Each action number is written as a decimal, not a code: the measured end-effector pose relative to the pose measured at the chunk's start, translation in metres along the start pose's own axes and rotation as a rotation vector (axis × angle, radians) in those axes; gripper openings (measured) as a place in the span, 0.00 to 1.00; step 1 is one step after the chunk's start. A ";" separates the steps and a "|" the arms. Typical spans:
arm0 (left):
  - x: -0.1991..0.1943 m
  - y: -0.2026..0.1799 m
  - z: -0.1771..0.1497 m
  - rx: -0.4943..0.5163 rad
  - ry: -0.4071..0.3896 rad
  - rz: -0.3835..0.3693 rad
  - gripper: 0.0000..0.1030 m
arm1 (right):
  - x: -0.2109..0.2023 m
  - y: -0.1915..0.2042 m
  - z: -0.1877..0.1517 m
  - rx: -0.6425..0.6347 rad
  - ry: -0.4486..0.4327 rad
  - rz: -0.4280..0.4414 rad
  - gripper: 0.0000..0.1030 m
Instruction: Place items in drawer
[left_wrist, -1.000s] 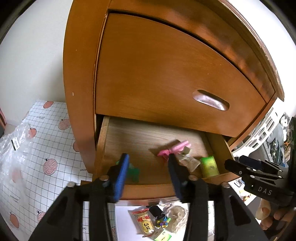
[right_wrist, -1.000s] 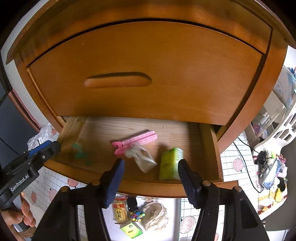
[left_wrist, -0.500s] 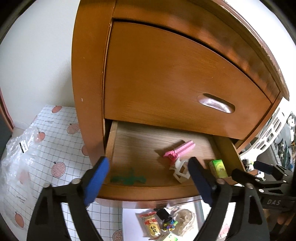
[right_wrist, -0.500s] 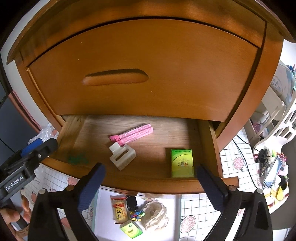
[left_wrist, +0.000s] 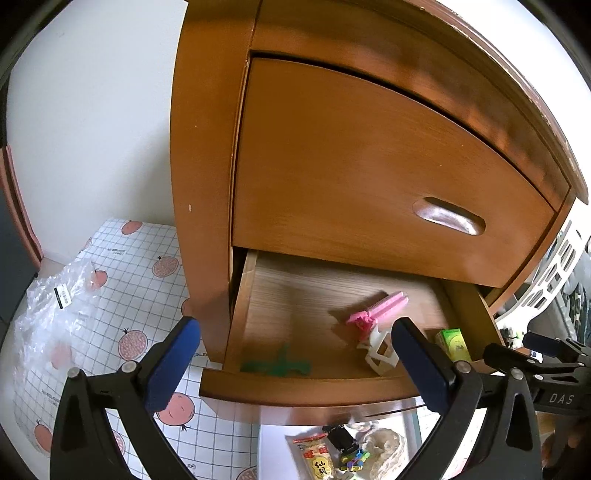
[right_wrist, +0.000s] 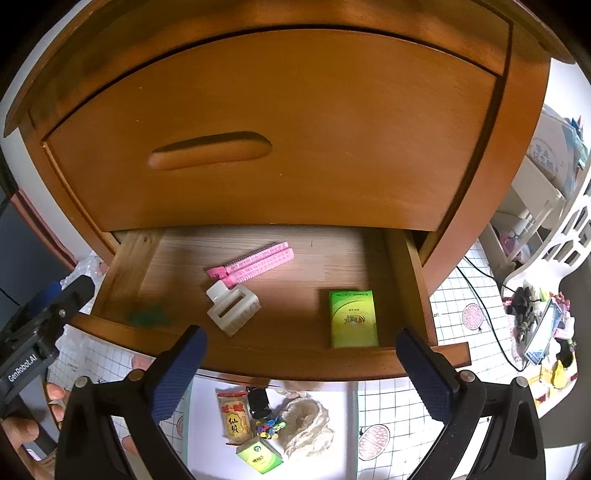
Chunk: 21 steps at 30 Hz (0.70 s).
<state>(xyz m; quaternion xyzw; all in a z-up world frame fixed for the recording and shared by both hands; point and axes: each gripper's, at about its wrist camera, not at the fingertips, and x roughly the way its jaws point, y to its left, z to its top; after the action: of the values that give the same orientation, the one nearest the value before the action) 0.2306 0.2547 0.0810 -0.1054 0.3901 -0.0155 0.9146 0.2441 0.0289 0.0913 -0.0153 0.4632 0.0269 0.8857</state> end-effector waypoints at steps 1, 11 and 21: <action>0.000 0.000 0.000 0.002 0.001 0.001 1.00 | 0.000 0.000 0.000 0.001 0.001 0.002 1.00; -0.015 -0.004 -0.004 0.003 -0.025 0.021 1.00 | -0.009 0.004 -0.005 -0.013 -0.026 0.010 1.00; -0.063 -0.019 -0.046 0.028 -0.134 -0.014 1.00 | -0.037 0.014 -0.063 -0.040 -0.199 0.009 1.00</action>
<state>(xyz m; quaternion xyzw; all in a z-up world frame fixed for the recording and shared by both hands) 0.1542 0.2347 0.0987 -0.0962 0.3272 -0.0203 0.9398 0.1709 0.0381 0.0856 -0.0282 0.3725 0.0416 0.9267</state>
